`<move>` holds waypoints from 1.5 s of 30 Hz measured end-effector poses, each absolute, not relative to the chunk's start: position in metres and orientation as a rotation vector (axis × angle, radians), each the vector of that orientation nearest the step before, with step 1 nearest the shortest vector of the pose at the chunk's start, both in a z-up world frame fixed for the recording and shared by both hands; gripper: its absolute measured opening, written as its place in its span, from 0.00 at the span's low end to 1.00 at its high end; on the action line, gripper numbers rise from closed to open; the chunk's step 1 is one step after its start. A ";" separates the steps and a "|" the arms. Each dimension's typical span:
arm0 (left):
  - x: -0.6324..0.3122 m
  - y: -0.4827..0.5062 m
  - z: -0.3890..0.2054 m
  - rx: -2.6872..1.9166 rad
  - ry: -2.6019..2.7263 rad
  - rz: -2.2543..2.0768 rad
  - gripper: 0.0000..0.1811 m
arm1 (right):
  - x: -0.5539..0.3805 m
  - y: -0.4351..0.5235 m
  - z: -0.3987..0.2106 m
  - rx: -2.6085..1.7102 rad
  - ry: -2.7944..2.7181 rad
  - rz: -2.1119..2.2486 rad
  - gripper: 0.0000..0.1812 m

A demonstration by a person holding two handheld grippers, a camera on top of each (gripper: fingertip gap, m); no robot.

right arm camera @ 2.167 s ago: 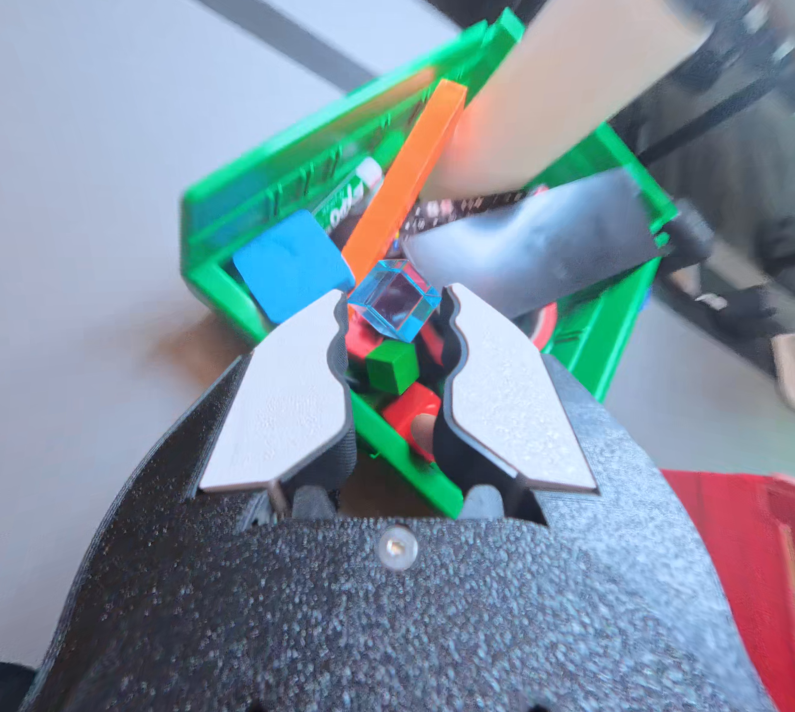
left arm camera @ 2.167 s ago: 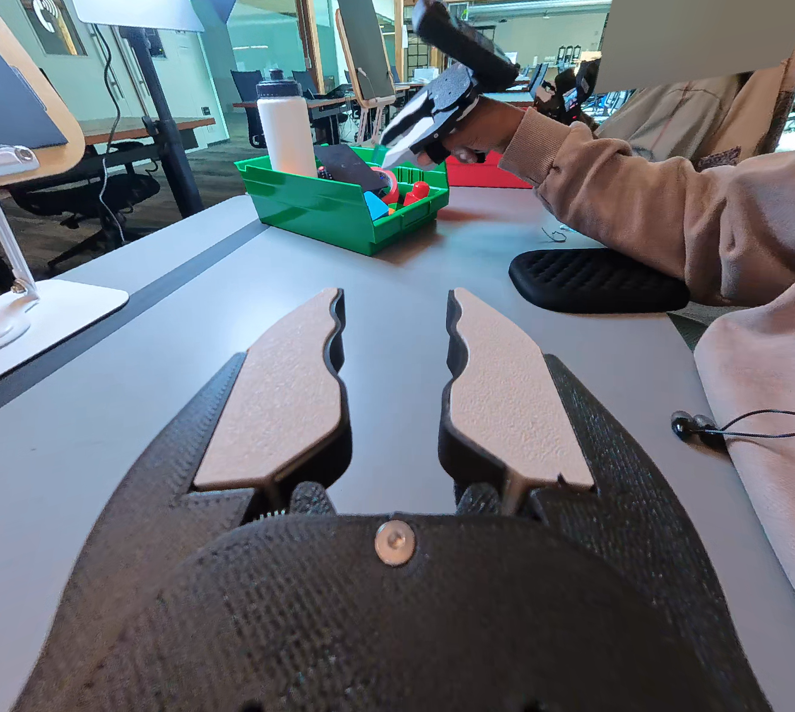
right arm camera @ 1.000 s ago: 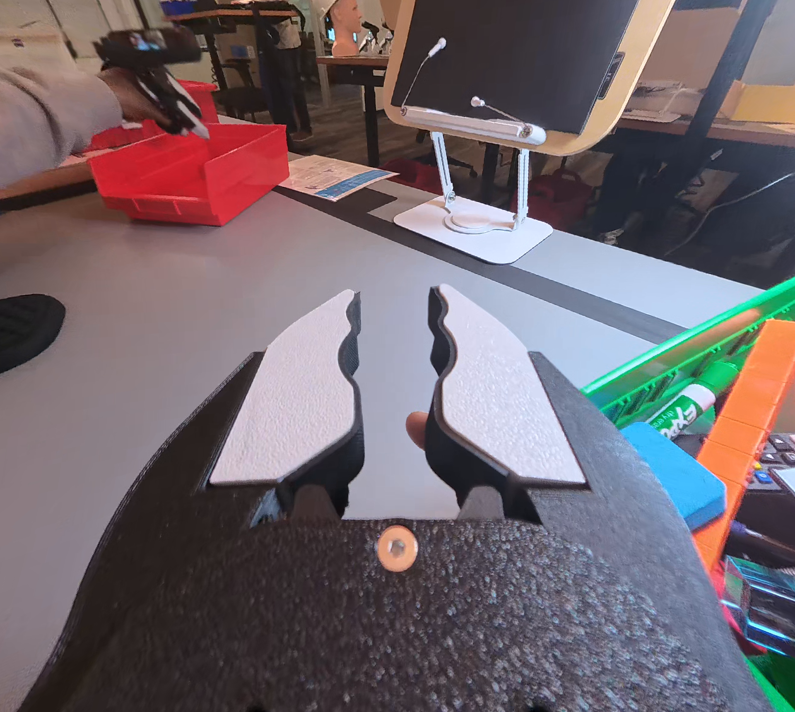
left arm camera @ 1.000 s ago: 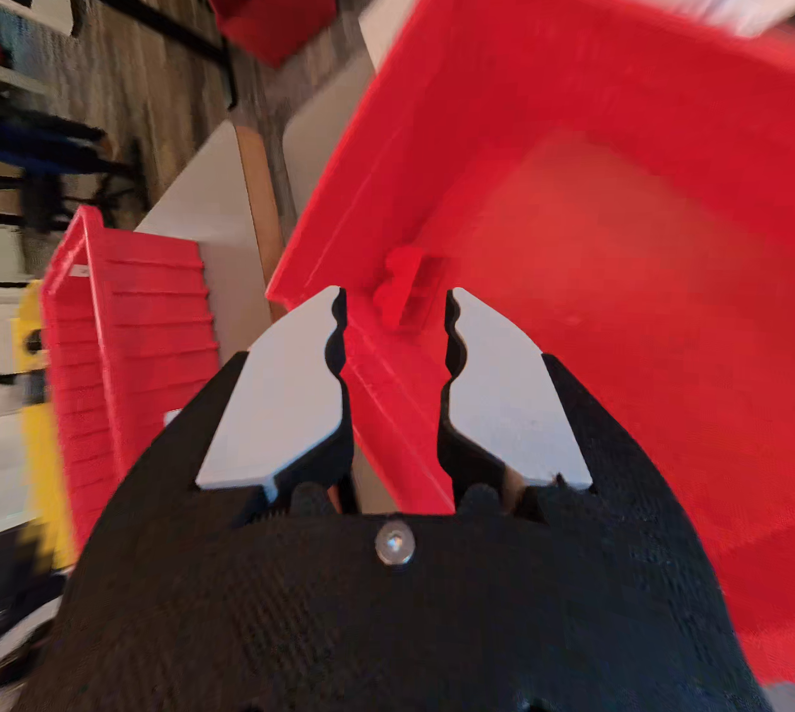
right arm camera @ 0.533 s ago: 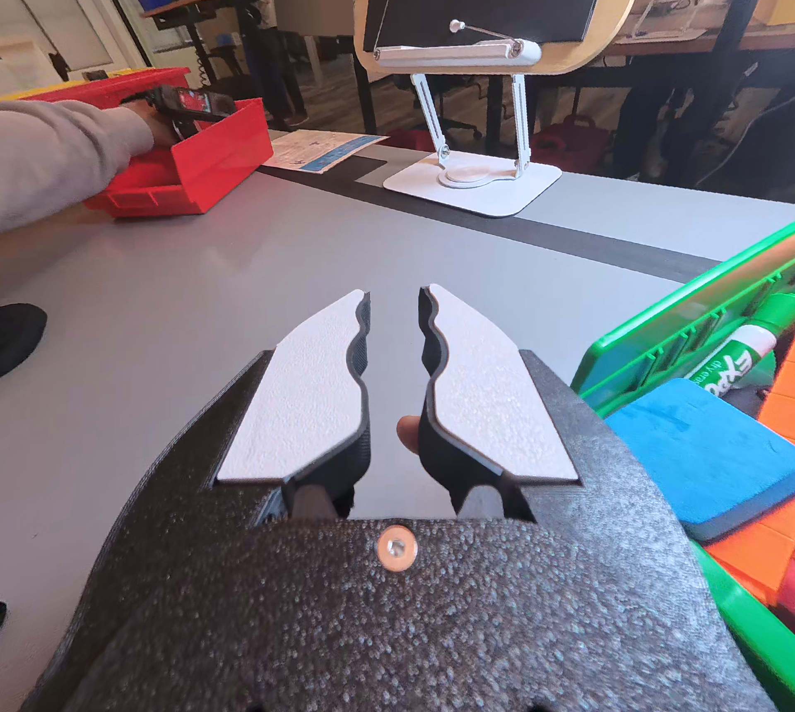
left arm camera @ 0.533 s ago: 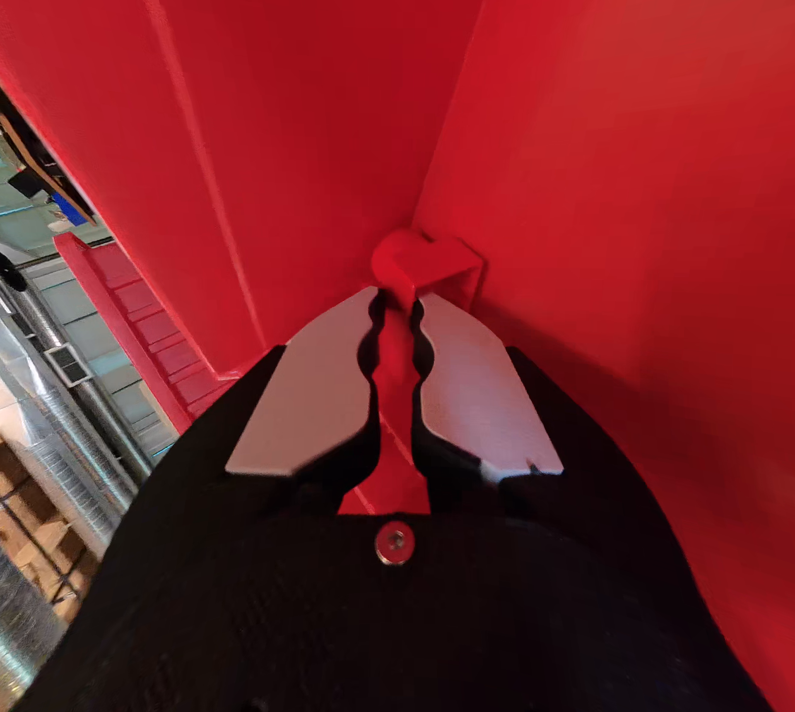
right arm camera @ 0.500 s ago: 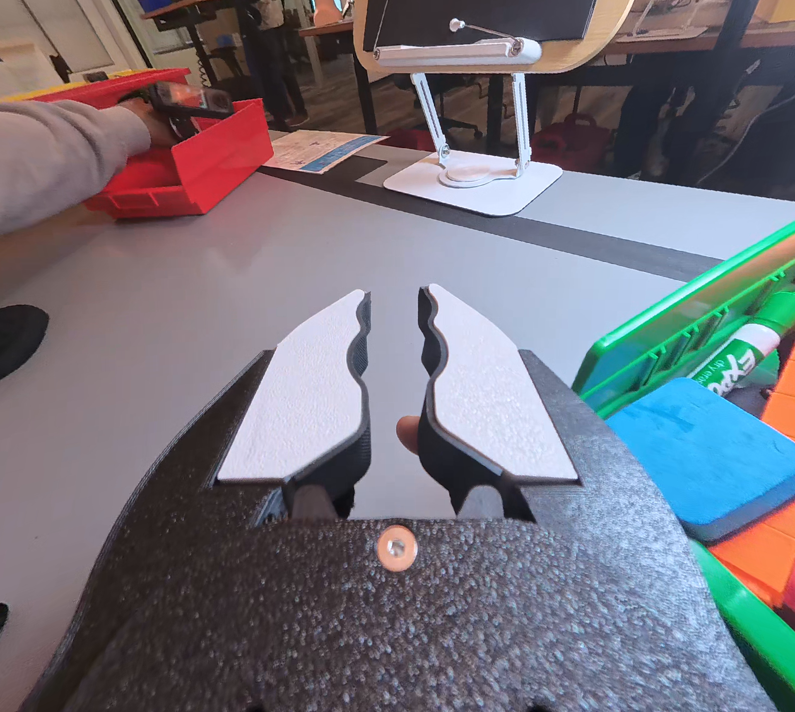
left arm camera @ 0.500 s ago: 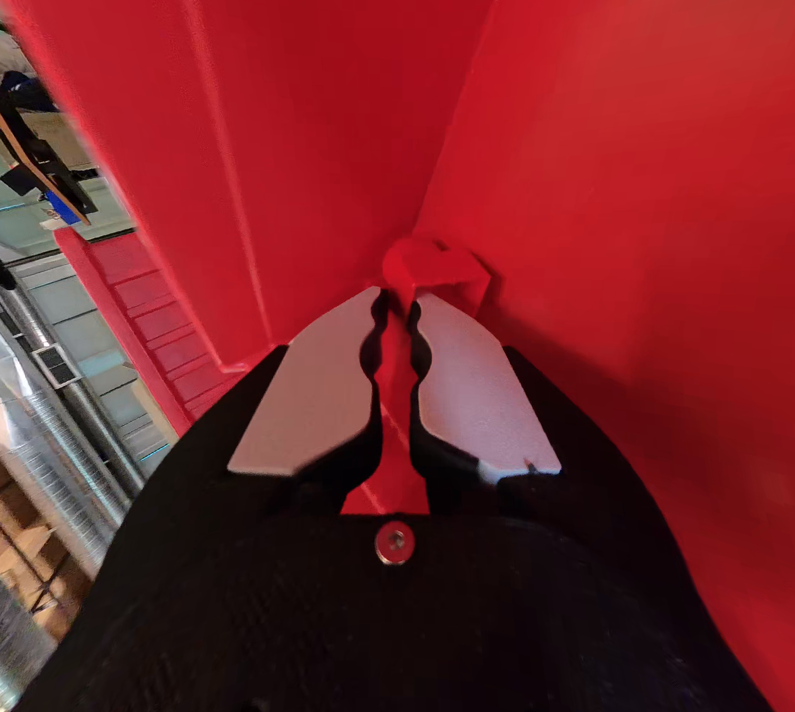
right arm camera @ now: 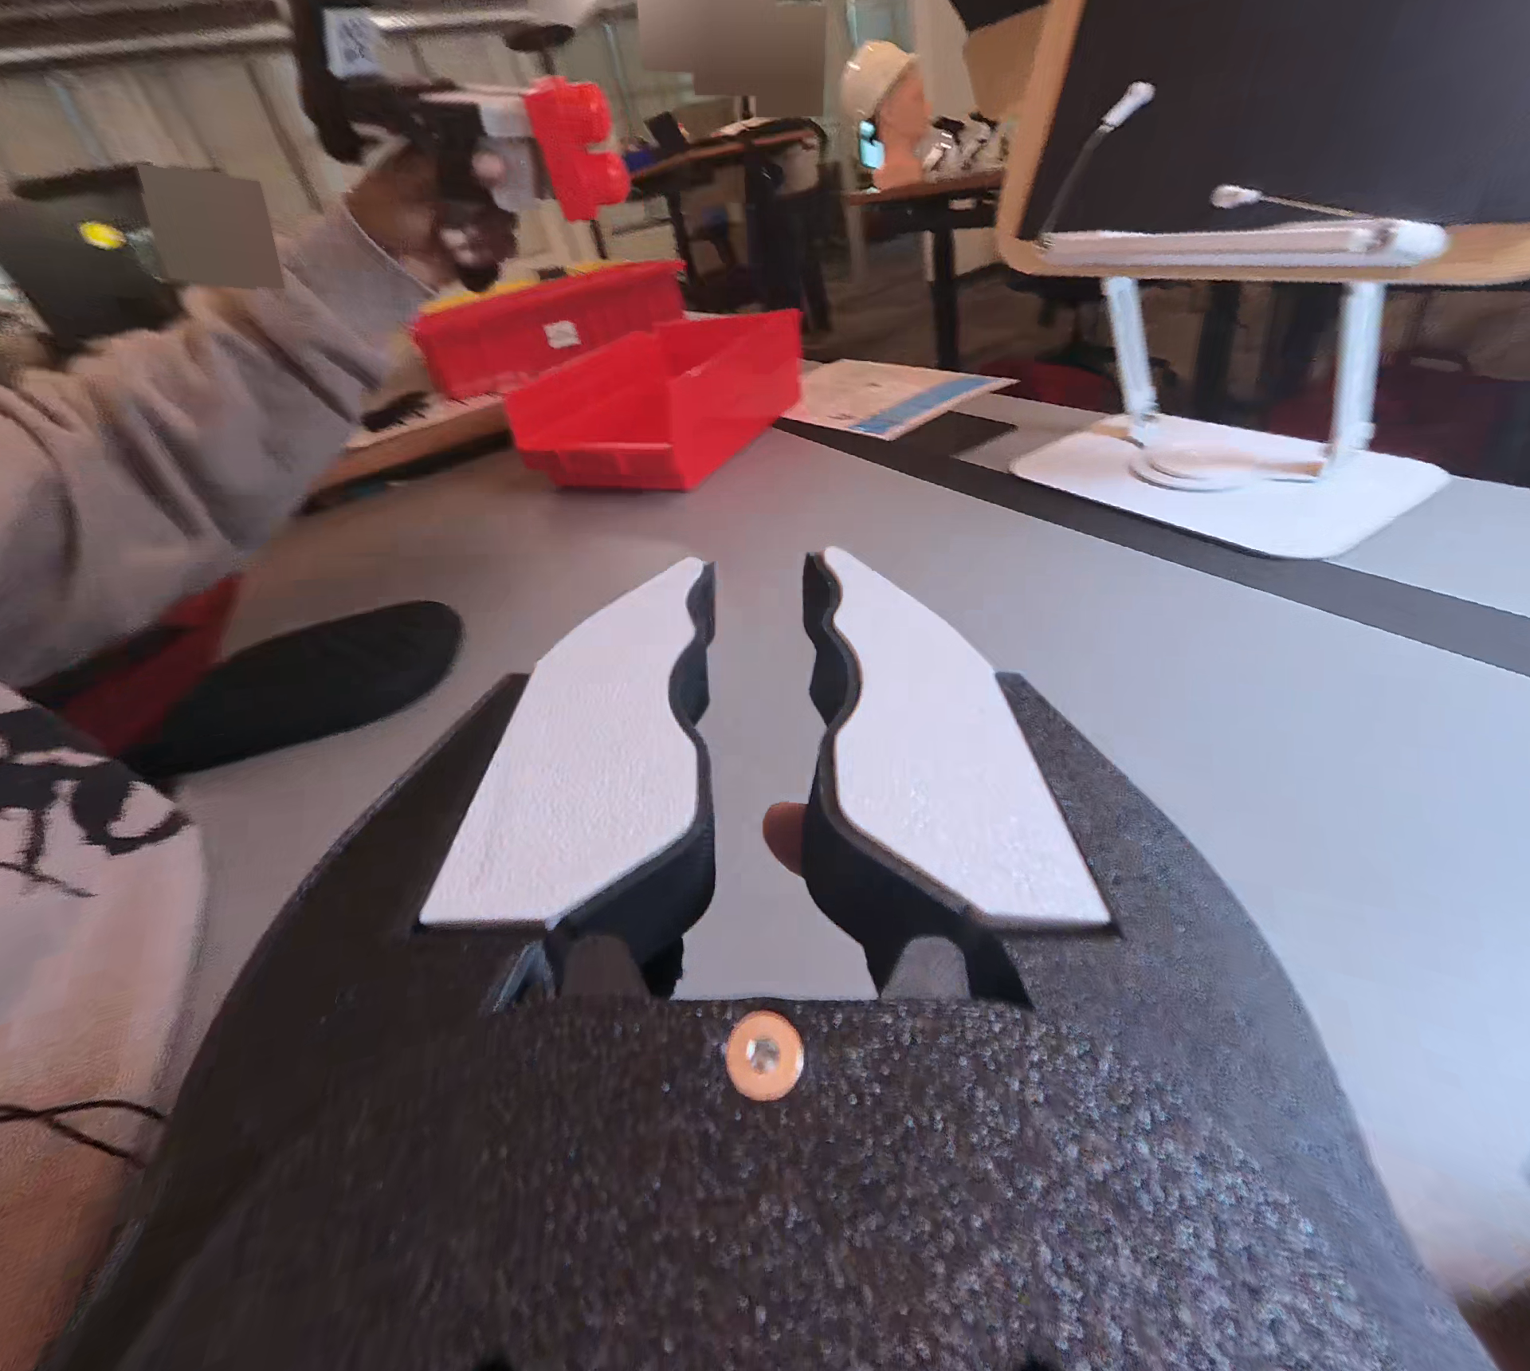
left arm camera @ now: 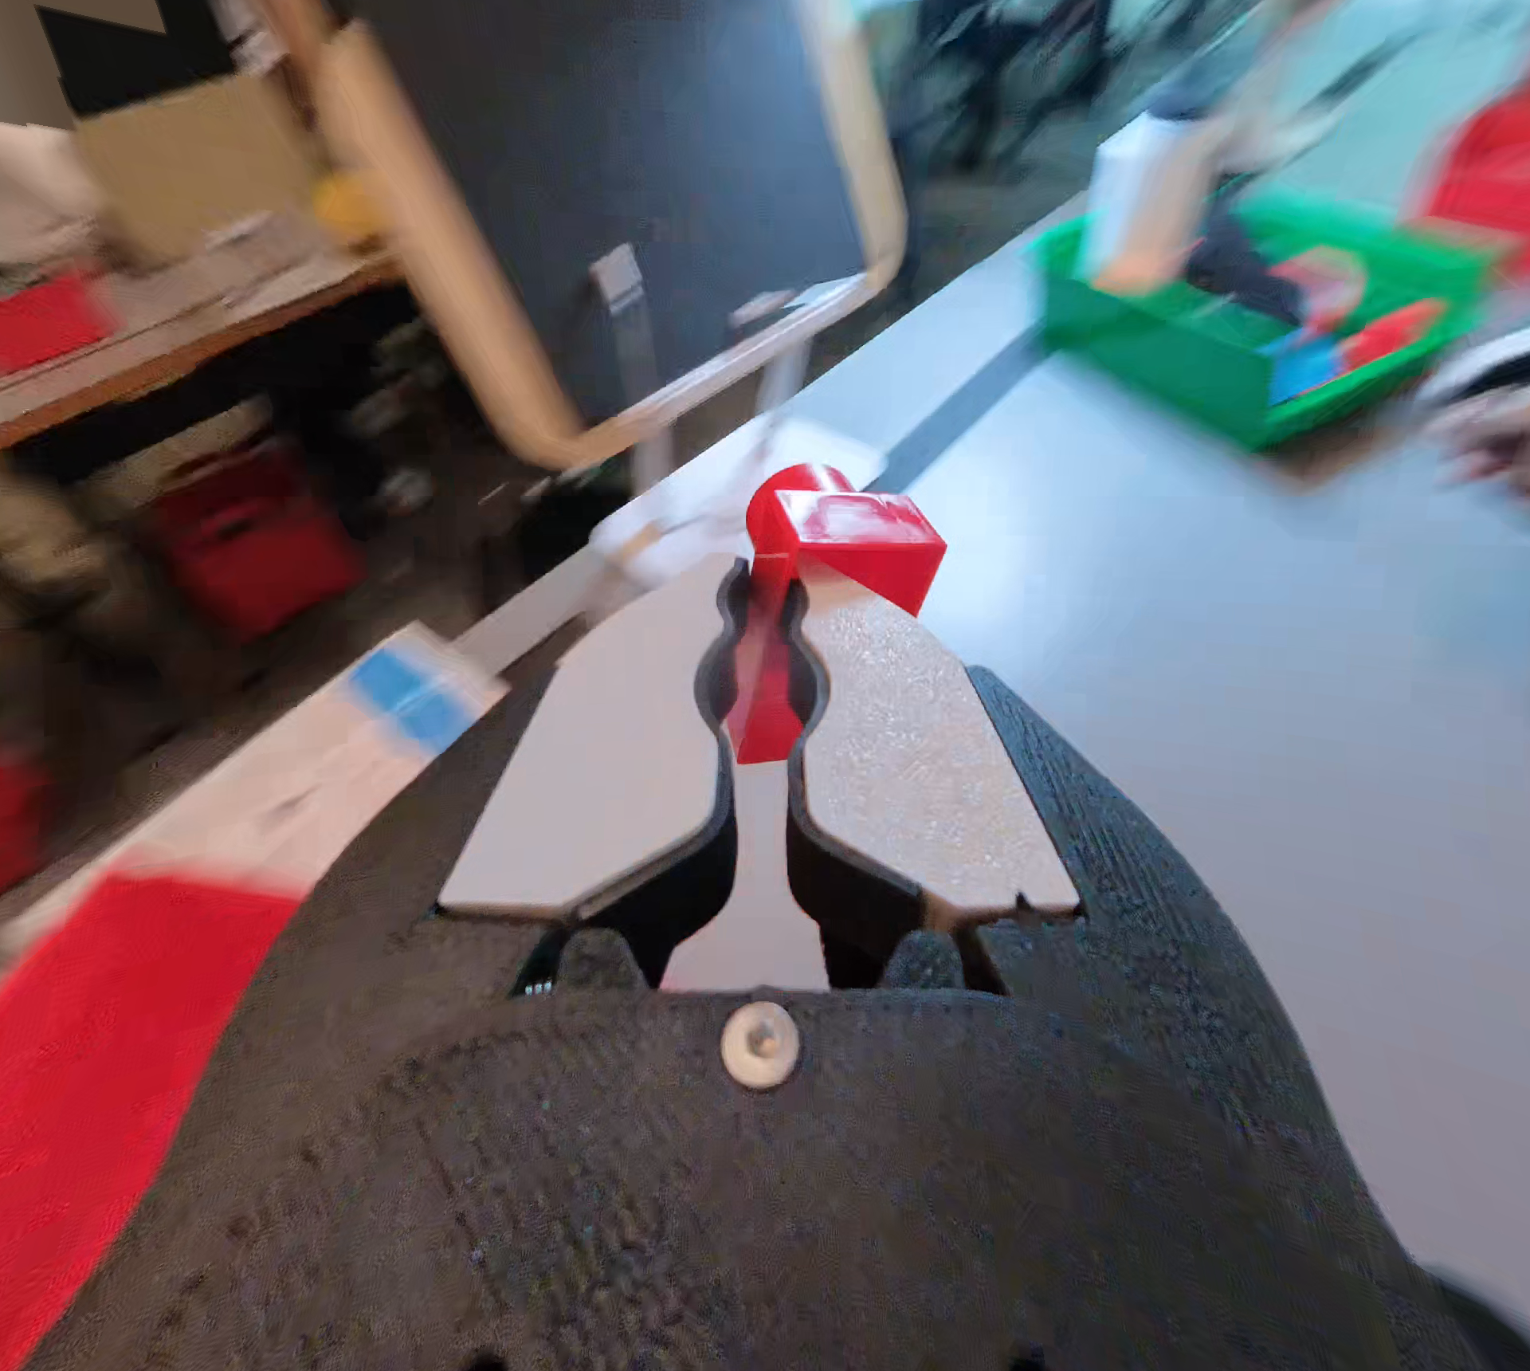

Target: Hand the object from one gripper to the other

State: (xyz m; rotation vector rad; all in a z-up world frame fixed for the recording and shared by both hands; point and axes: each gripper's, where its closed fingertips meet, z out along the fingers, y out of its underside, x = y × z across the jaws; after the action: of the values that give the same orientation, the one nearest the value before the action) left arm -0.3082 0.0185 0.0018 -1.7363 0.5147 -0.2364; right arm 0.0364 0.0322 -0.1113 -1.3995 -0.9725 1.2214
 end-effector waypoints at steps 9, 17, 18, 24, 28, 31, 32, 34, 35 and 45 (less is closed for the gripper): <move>-0.064 -0.063 -0.024 -1.218 0.497 -1.297 0.03 | -0.040 -0.078 -0.062 -1.092 -1.156 1.671 0.36; -0.053 -0.046 -0.095 -1.249 0.431 -1.399 0.03 | -0.056 -0.069 -0.115 -1.236 -1.169 1.708 0.18; -0.055 -0.043 -0.098 -1.277 0.428 -1.406 0.04 | -0.055 -0.064 -0.118 -1.232 -1.177 1.649 0.19; -0.073 -0.027 -0.109 -1.379 0.312 -1.480 0.21 | -0.033 -0.014 -0.120 -1.047 -1.240 0.792 0.19; -0.062 -0.026 -0.122 -1.463 0.338 -1.425 0.27 | -0.026 -0.001 -0.135 -0.793 -1.363 0.142 0.19; -0.053 -0.025 -0.134 -1.545 0.398 -1.316 0.31 | -0.036 -0.009 -0.148 -0.652 -1.440 -0.048 0.19; -0.051 -0.026 -0.138 -1.569 0.425 -1.280 0.32 | -0.040 -0.011 -0.152 -0.614 -1.461 -0.105 0.19; -0.046 -0.027 -0.149 -1.641 0.503 -1.193 0.29 | -0.045 -0.013 -0.157 -0.556 -1.482 -0.192 0.19; -0.045 -0.028 -0.156 -1.677 0.551 -1.139 0.26 | -0.045 -0.013 -0.160 -0.555 -1.496 -0.209 0.19; -0.048 -0.049 -0.121 -1.343 0.899 -0.672 0.25 | -0.039 -0.040 -0.132 -1.097 -1.338 1.054 0.39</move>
State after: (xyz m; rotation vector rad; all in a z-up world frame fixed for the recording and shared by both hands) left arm -0.0478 -0.0494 -0.1212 -1.3432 0.8989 -0.6719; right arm -0.0390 -0.0404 -0.1324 -1.0973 -1.3384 1.0541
